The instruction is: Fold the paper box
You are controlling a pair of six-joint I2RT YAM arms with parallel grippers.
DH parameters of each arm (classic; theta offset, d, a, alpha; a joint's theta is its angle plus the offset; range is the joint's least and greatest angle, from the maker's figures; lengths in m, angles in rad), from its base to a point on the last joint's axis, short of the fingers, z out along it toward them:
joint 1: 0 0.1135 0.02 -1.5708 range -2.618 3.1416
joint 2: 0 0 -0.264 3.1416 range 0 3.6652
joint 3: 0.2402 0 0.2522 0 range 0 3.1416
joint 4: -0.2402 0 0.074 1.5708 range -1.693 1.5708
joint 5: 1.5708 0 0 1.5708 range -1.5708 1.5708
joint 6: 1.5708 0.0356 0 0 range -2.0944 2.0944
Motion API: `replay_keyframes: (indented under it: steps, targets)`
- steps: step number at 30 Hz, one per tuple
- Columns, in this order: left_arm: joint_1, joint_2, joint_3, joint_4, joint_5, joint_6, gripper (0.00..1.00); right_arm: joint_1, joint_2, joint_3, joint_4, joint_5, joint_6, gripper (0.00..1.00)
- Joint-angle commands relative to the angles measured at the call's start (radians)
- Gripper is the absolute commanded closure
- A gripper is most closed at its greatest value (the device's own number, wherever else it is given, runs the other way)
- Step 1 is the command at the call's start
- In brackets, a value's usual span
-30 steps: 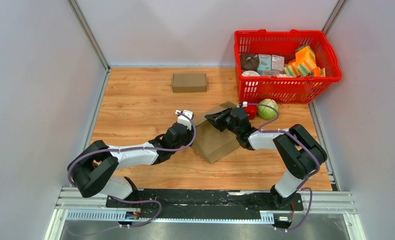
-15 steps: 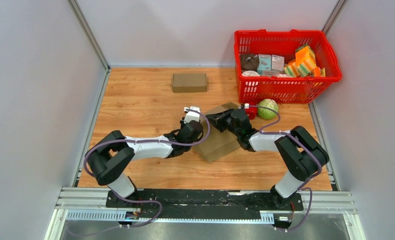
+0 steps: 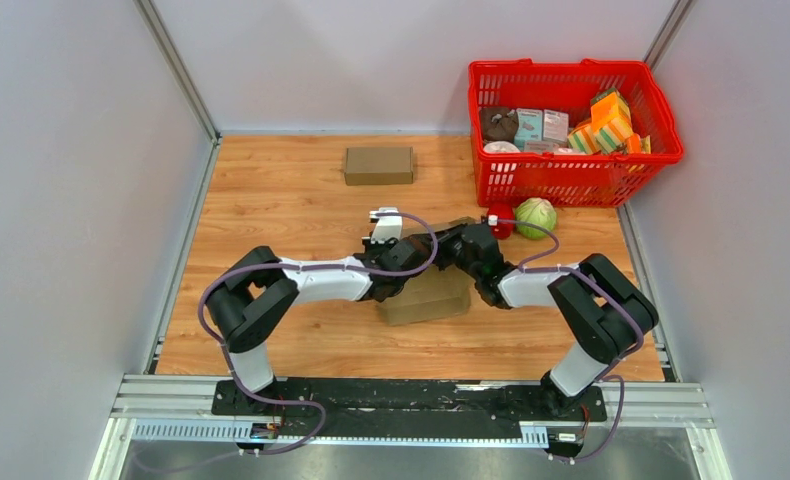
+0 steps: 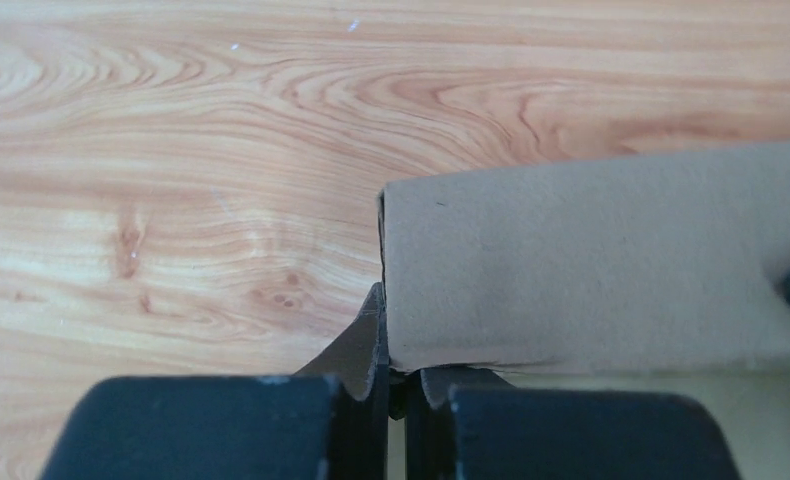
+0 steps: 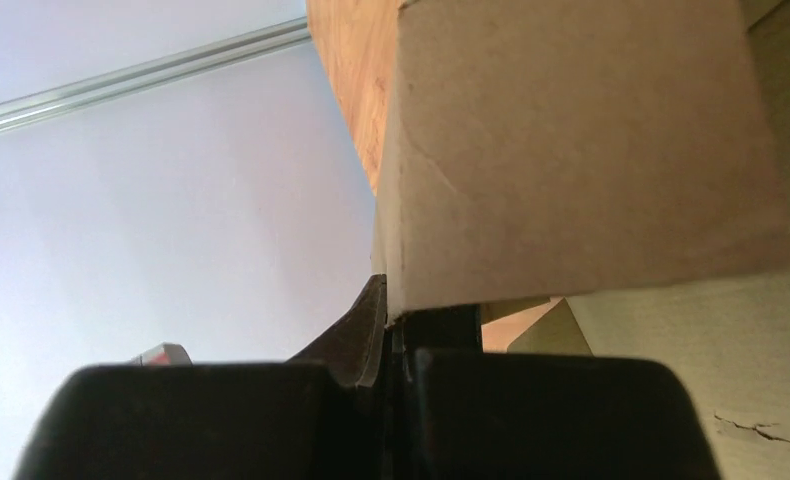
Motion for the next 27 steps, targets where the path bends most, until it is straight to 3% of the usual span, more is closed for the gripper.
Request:
replay_keyframes:
  steps: [1, 7, 14, 15, 16, 17, 23, 27]
  targets:
    - [0.017, 0.105, 0.18, -0.466, -0.187, -0.258, 1.0, 0.059, -0.045, -0.019, -0.031, 0.006, 0.005, 1.0]
    - [0.019, 0.164, 0.228, -0.494, -0.193, -0.295, 1.0, 0.089, -0.058, -0.015, -0.069, 0.049, 0.012, 1.0]
    - [0.021, 0.133, 0.145, -0.324, -0.132, -0.119, 1.0, 0.078, -0.07, 0.027, -0.114, 0.034, -0.034, 0.97]
    - [0.021, 0.104, 0.125, -0.238, -0.109, -0.087, 1.0, 0.071, -0.08, 0.064, -0.182, 0.02, -0.11, 0.92]
    - [0.019, 0.089, 0.105, -0.207, -0.078, -0.064, 1.0, 0.055, -0.105, 0.089, -0.239, 0.011, -0.151, 0.79]
    - [0.019, 0.06, 0.07, -0.158, -0.061, -0.039, 1.0, 0.046, -0.12, 0.113, -0.305, 0.005, -0.208, 0.72]
    - [0.019, -0.015, -0.051, -0.034, -0.018, 0.056, 1.0, -0.025, -0.256, 0.238, -0.719, -0.078, -0.702, 0.21]
    - [0.019, -0.078, -0.119, 0.026, 0.031, 0.11, 1.0, -0.098, -0.369, 0.248, -0.96, -0.204, -1.073, 0.1]
